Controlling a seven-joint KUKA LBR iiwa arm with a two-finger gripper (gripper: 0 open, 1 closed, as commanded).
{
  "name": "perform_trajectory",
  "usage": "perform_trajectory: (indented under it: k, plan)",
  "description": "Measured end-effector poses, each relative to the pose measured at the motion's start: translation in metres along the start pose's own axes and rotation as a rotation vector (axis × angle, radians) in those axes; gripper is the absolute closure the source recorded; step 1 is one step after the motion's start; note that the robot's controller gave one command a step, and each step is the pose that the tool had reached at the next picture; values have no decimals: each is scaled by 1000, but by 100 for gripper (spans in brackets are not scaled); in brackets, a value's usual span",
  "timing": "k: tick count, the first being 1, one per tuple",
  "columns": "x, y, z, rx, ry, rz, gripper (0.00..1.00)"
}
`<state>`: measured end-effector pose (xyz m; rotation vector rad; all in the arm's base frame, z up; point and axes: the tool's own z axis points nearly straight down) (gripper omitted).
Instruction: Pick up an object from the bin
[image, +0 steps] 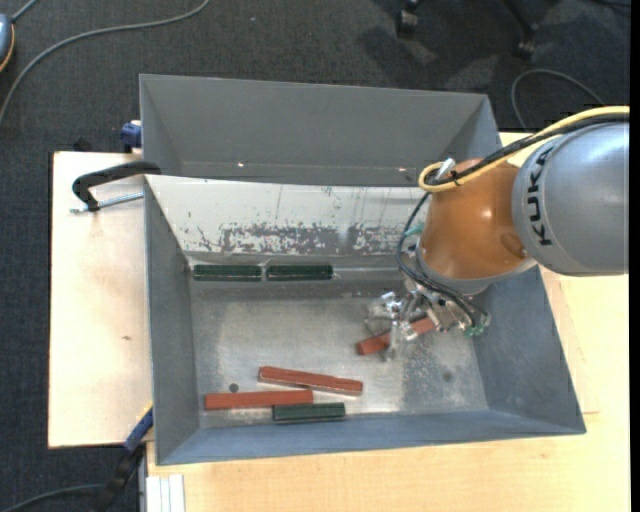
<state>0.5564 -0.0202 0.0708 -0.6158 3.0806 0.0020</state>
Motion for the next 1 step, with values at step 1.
perform_trajectory:
  k: [1]
  plan:
    - [20, 19, -149, 6, -13, -23, 100]
